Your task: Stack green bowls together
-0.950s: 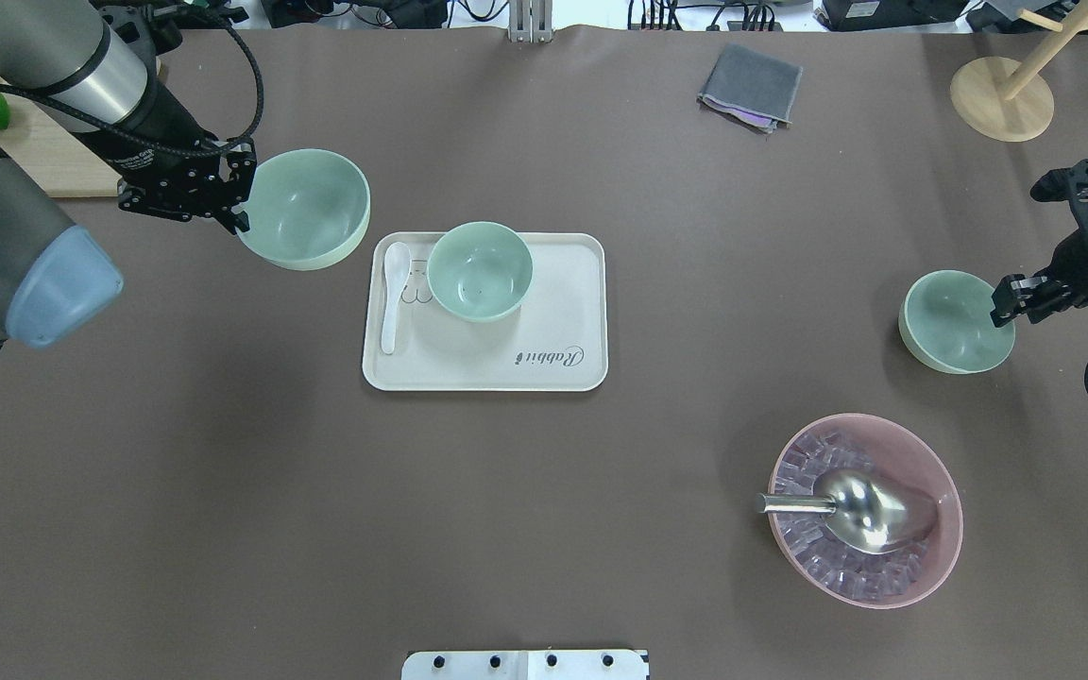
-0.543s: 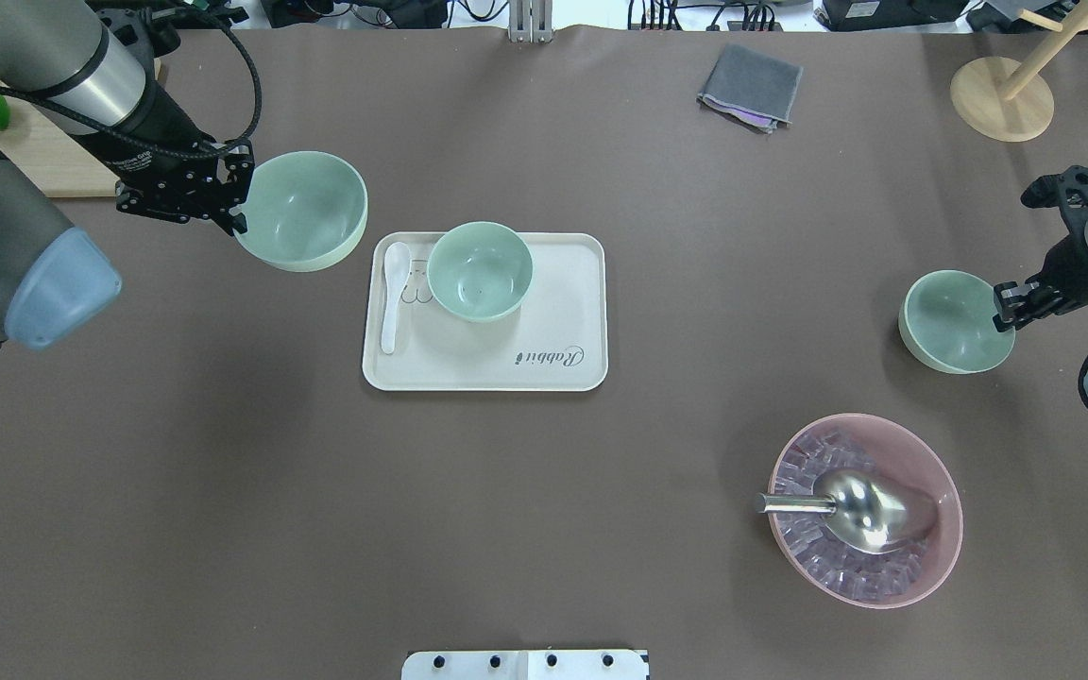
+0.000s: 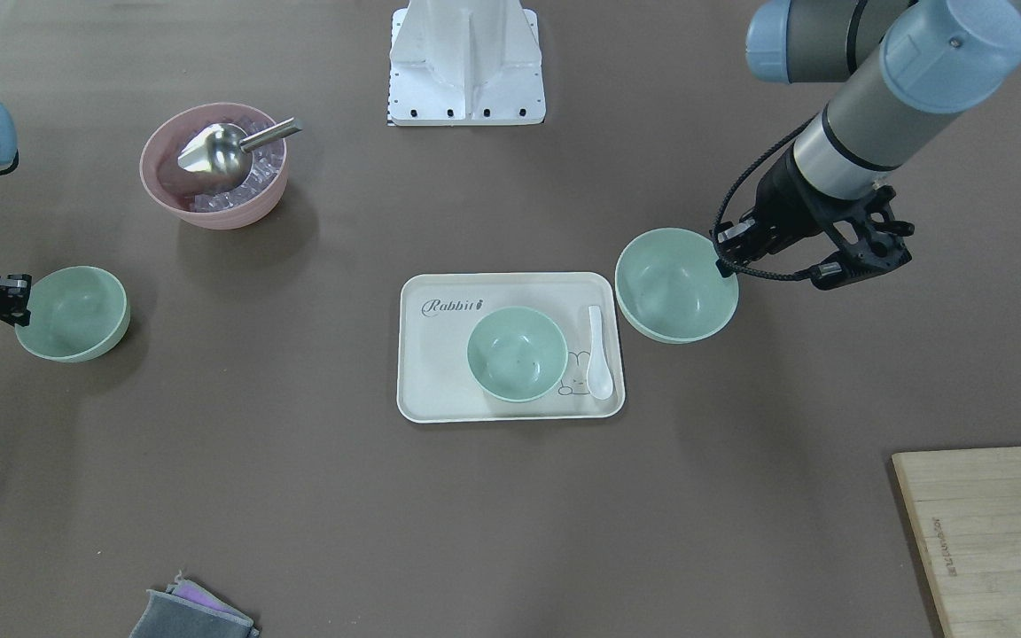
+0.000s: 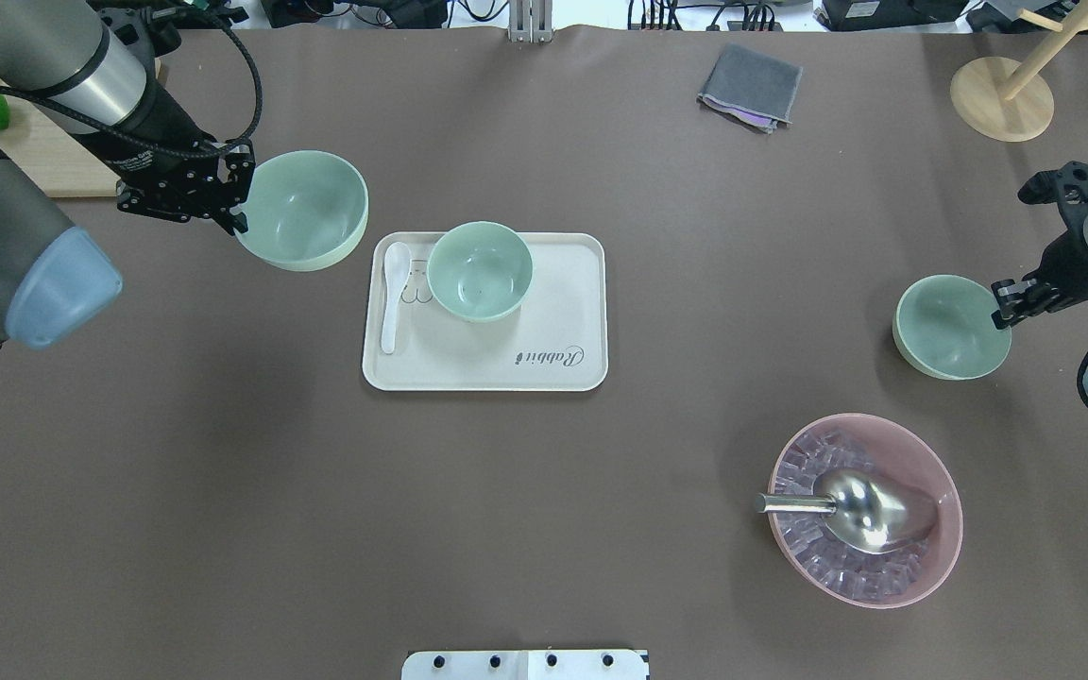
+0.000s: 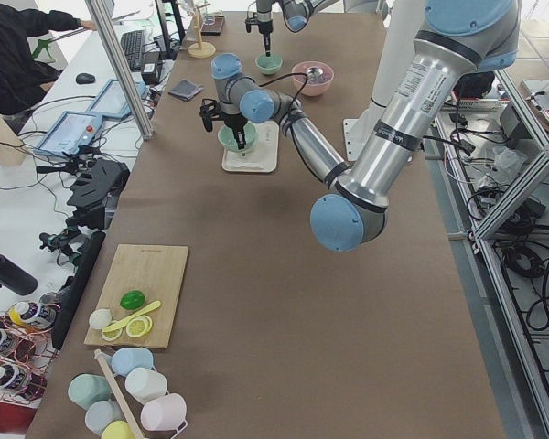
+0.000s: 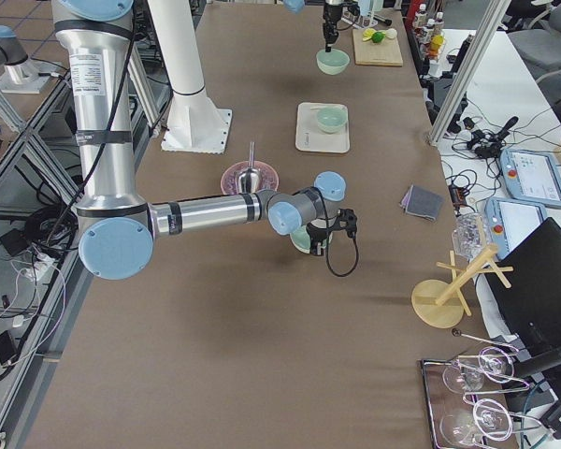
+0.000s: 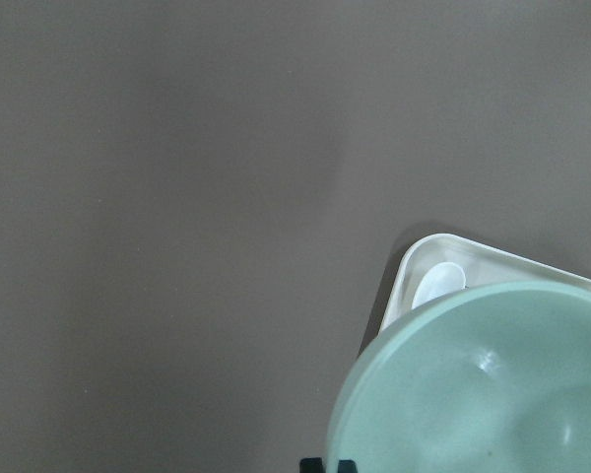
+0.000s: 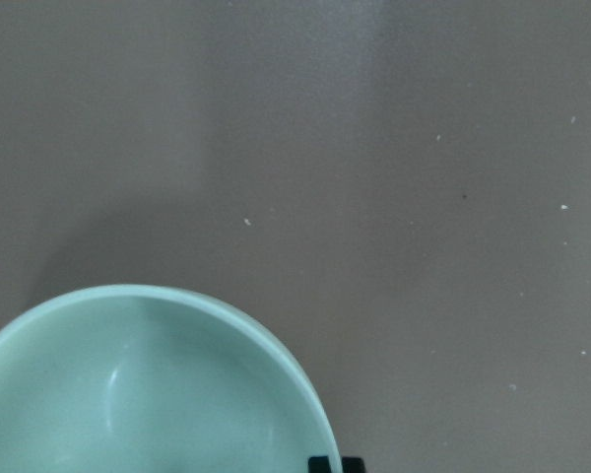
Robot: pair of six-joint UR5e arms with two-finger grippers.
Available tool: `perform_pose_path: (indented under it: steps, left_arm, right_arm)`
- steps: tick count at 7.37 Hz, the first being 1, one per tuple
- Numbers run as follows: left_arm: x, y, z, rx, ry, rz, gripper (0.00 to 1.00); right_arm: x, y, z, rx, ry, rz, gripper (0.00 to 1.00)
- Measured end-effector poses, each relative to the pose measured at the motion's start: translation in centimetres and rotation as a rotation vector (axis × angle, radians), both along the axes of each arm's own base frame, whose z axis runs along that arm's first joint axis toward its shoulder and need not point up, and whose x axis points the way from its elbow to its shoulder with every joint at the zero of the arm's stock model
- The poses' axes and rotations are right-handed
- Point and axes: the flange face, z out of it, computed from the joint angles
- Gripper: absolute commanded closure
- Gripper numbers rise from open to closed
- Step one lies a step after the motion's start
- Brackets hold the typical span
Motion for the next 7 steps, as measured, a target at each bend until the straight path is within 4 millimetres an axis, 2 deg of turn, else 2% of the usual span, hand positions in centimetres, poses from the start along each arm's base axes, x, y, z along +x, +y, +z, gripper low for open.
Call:
perform_pose_path:
  steps: [2, 3, 5, 7]
  left_arm:
    - [1.3, 0.1, -0.2, -0.008, -0.006, 0.005, 1.0]
    - [2.9, 0.2, -1.1, -0.015, -0.012, 0.0, 1.0]
    - [6.4, -0.2, -3.6, -0.033, -0.013, -0.01, 1.0]
    - [9.1, -1.8, -5.4, -0.052, -0.01, -0.017, 1.0]
  right_arm:
    - [1.6, -0.7, -2.3, -0.031, -0.084, 0.007, 1.0]
    - [2.1, -1.7, -3.9, -0.053, -0.096, 0.019, 1.0]
    - [1.9, -3.7, -7.2, -0.093, -0.092, 0.049, 1.0]
    - [1.3, -5.0, -9.8, -0.149, -0.102, 0.116, 1.0]
